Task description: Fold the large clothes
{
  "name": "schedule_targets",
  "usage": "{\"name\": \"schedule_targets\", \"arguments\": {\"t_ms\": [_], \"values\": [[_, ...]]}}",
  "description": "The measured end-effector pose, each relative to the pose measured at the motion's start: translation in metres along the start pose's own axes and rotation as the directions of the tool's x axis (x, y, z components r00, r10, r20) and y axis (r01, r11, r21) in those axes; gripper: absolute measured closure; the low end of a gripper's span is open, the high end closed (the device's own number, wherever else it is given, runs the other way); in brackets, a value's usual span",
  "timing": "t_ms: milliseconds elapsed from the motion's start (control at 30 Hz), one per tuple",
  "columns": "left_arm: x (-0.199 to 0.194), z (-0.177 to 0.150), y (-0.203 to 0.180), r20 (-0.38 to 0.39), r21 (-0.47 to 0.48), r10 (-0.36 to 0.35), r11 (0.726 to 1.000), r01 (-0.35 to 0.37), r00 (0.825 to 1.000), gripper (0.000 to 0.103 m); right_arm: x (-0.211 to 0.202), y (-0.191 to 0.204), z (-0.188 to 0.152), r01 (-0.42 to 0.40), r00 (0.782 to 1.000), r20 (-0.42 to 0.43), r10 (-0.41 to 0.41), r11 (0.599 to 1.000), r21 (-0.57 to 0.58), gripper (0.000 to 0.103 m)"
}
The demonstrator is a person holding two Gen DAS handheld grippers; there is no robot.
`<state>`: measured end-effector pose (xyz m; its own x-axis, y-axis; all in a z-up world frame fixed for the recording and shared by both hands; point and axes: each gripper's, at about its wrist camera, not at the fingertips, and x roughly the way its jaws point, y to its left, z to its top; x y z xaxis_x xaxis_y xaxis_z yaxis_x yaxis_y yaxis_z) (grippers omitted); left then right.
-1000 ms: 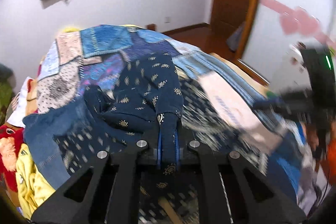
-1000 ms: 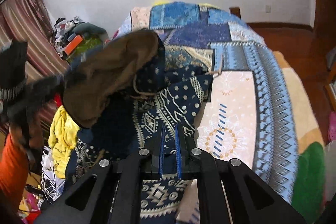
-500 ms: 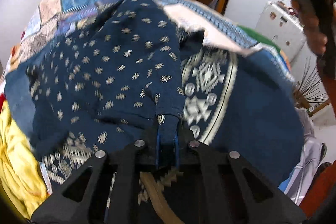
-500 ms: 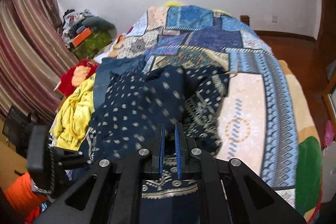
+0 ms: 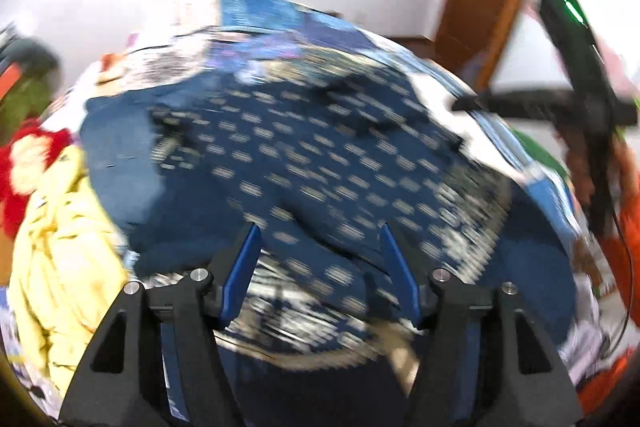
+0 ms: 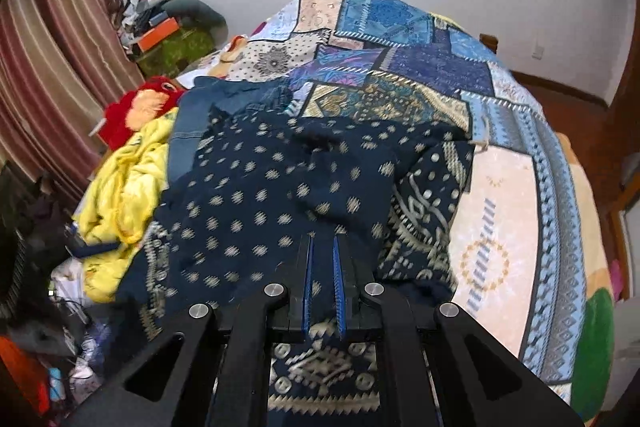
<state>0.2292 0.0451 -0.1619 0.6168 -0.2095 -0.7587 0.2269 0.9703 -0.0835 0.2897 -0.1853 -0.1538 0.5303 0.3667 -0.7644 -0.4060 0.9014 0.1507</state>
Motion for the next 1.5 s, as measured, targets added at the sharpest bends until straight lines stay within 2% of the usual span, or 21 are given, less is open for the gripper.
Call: {"name": "schedule_targets", "arguments": {"t_ms": [67, 167, 267, 300, 333, 400, 467, 533, 633, 700, 733, 867, 1000, 1100, 1167, 1200, 1267, 1333, 1467, 1500], "values": [[0.011, 0.009, 0.026, 0.001, -0.074, 0.017, 0.997, -0.017, 1.0, 0.042, 0.008, -0.003, 0.005, 0.039, 0.999, 0.005, -0.039, 0.999, -0.006, 0.097], [0.044, 0.021, 0.063, -0.029, -0.19, 0.007, 0.982, -0.012, 1.0, 0.042, 0.018, -0.01, 0.011, 0.087, 0.996, 0.01, -0.087, 0.996, -0.005, 0.097], [0.084, 0.029, 0.089, -0.072, -0.295, -0.055, 0.955, 0.031, 0.996, 0.045, 0.026, -0.02, 0.018, 0.06, 0.998, 0.012, -0.06, 0.998, 0.033, 0.097], [0.1, 0.03, 0.096, -0.08, -0.339, -0.109, 0.938, 0.075, 0.991, 0.052, 0.029, -0.022, 0.021, 0.032, 0.999, 0.008, -0.032, 0.999, 0.044, 0.097], [0.109, 0.029, 0.099, -0.085, -0.362, -0.134, 0.927, 0.095, 0.987, 0.071, 0.033, -0.023, 0.023, 0.005, 1.0, -0.001, -0.005, 0.999, 0.048, 0.097], [0.127, 0.029, 0.102, -0.097, -0.391, -0.164, 0.913, 0.114, 0.982, 0.096, 0.045, -0.024, 0.028, -0.015, 1.0, -0.024, 0.016, 0.999, 0.041, 0.097], [0.13, 0.029, 0.1, -0.078, -0.385, -0.153, 0.916, 0.112, 0.985, 0.099, 0.061, -0.024, 0.029, 0.029, 0.998, -0.051, -0.028, 1.0, 0.012, 0.097], [0.124, 0.032, 0.098, -0.056, -0.348, -0.101, 0.934, 0.076, 0.993, 0.1, 0.075, -0.027, 0.027, 0.073, 0.994, -0.086, -0.073, 0.997, -0.006, 0.097], [0.112, 0.035, 0.103, -0.043, -0.296, 0.001, 0.955, -0.014, 0.999, 0.1, 0.103, -0.043, 0.013, 0.077, 0.98, -0.186, -0.076, 0.997, 0.001, 0.097], [0.109, 0.034, 0.108, -0.044, -0.275, 0.032, 0.96, -0.043, 0.998, 0.1, 0.111, -0.05, 0.004, 0.048, 0.977, -0.211, -0.043, 0.999, 0.016, 0.097], [0.11, 0.032, 0.11, -0.055, -0.266, 0.05, 0.962, -0.063, 0.997, 0.1, 0.11, -0.053, 0.001, 0.039, 0.98, -0.197, -0.035, 0.999, 0.016, 0.097], [0.124, 0.014, 0.112, -0.111, -0.243, 0.069, 0.965, -0.094, 0.991, 0.099, 0.103, -0.056, -0.001, 0.061, 0.978, -0.198, -0.059, 0.998, 0.005, 0.097], [0.141, -0.004, 0.11, -0.168, -0.249, 0.05, 0.964, -0.091, 0.985, 0.097, 0.097, -0.056, -0.008, 0.082, 0.977, -0.198, -0.083, 0.997, -0.015, 0.097], [0.133, -0.014, 0.108, -0.178, -0.216, 0.083, 0.969, -0.121, 0.98, 0.093, 0.089, -0.054, -0.011, 0.108, 0.973, -0.2, -0.112, 0.994, -0.03, 0.097], [0.128, -0.02, 0.108, -0.214, -0.187, 0.097, 0.973, -0.139, 0.972, 0.09, 0.086, -0.053, -0.015, 0.141, 0.967, -0.204, -0.15, 0.988, -0.059, 0.097], [0.124, -0.023, 0.108, -0.23, -0.18, 0.096, 0.974, -0.139, 0.968, 0.087, 0.083, -0.052, -0.017, 0.149, 0.966, -0.201, -0.161, 0.986, -0.071, 0.097], [0.113, -0.031, 0.111, -0.241, -0.173, 0.095, 0.975, -0.139, 0.966, 0.072, 0.076, -0.052, -0.022, 0.16, 0.966, -0.193, -0.172, 0.984, -0.077, 0.097], [0.094, -0.038, 0.114, -0.209, -0.172, 0.115, 0.973, -0.152, 0.971, 0.049, 0.068, -0.053, -0.026, 0.176, 0.965, -0.184, -0.186, 0.982, -0.072, 0.097], [0.066, -0.045, 0.122, -0.174, -0.185, 0.146, 0.967, -0.178, 0.974, 0.046, 0.057, -0.057, -0.039, 0.275, 0.938, -0.19, -0.289, 0.956, -0.1, 0.094], [0.063, -0.045, 0.123, -0.171, -0.19, 0.149, 0.965, -0.181, 0.974, 0.044, 0.056, -0.061, -0.044, 0.282, 0.934, -0.198, -0.297, 0.954, -0.1, 0.078]]}}
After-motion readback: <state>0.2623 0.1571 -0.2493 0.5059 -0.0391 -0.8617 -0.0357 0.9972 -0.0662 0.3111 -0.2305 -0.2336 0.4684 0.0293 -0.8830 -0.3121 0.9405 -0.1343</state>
